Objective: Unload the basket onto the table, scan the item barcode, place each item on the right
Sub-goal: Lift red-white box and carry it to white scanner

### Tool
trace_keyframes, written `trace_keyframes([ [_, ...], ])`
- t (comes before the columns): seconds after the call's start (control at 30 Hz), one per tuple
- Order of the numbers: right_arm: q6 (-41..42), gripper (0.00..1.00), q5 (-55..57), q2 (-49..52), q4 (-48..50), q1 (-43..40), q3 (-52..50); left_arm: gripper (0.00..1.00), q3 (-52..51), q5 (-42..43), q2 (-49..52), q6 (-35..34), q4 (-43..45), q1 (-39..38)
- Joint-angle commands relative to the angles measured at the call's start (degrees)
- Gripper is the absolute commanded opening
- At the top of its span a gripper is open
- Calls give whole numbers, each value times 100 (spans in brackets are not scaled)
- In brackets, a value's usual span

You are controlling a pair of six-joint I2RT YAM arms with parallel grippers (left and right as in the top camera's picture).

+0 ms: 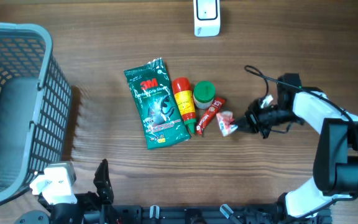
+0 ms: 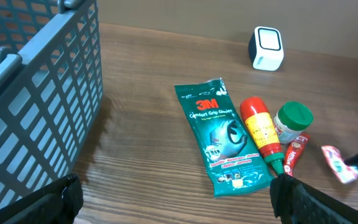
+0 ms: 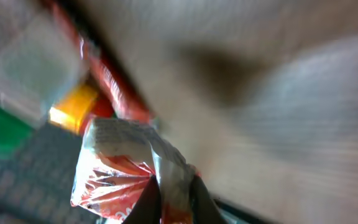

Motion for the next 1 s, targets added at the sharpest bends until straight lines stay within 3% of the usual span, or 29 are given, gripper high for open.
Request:
trace_keyframes([
  [0.0, -1550, 4, -966, 103, -997, -17, -9, 100, 4, 68, -44, -76, 24, 31],
  [0.23, -4339, 4, -992, 103, -3338, -17, -11, 100, 4, 68, -44, -76, 24, 31],
  [0.33, -4878, 4, -1084, 103, -3803, -17, -15, 100, 4, 70, -44, -76, 24, 31],
  [0.97, -4959, 5, -1060, -107, -3862, -24, -2, 100, 4, 70, -44, -76, 24, 31],
])
